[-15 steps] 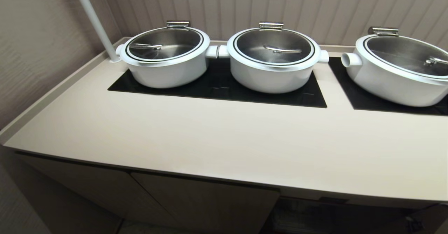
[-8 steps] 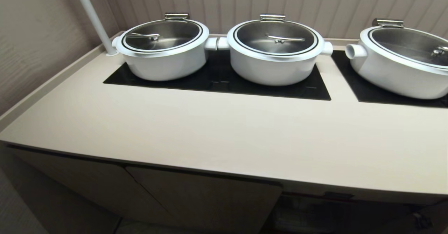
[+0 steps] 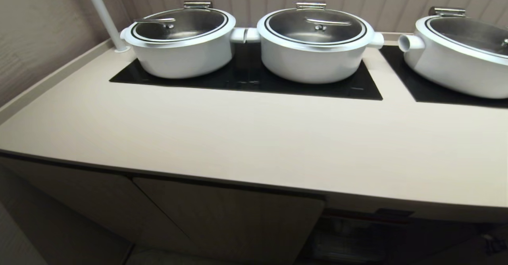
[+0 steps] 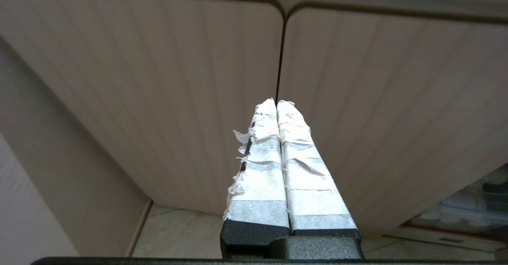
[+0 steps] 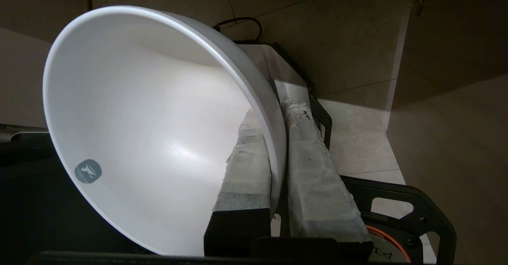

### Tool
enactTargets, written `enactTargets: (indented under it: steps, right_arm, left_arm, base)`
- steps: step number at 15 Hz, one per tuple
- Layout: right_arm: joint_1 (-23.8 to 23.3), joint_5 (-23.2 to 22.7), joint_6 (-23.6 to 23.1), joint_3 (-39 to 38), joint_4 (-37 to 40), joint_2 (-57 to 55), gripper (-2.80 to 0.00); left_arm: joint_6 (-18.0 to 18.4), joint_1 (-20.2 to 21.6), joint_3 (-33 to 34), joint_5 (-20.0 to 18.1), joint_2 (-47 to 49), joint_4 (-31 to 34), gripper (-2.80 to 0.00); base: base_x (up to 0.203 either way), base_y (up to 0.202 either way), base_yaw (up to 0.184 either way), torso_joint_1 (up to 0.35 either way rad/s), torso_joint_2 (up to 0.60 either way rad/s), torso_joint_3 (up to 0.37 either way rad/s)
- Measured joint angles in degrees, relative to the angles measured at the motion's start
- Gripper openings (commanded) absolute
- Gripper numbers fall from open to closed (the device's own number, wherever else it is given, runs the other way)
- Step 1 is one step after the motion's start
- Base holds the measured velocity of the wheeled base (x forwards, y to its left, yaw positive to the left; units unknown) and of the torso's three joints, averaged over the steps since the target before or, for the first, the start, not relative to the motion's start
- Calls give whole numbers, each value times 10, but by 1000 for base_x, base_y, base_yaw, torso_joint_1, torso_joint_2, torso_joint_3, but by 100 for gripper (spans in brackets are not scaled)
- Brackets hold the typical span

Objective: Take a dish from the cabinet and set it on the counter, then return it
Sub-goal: Put it back into the cabinet

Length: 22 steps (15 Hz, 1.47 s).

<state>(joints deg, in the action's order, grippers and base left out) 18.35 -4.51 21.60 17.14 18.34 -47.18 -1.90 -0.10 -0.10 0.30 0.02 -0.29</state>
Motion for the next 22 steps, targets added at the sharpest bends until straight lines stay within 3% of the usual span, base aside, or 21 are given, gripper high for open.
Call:
enactTargets:
  steps: [22]
  right_arm:
    - [0,0,0,-8,-1,0,-280]
  left_arm:
    - [0,0,0,0,0,1,-280]
  base:
    - [0,0,0,-199,510,307]
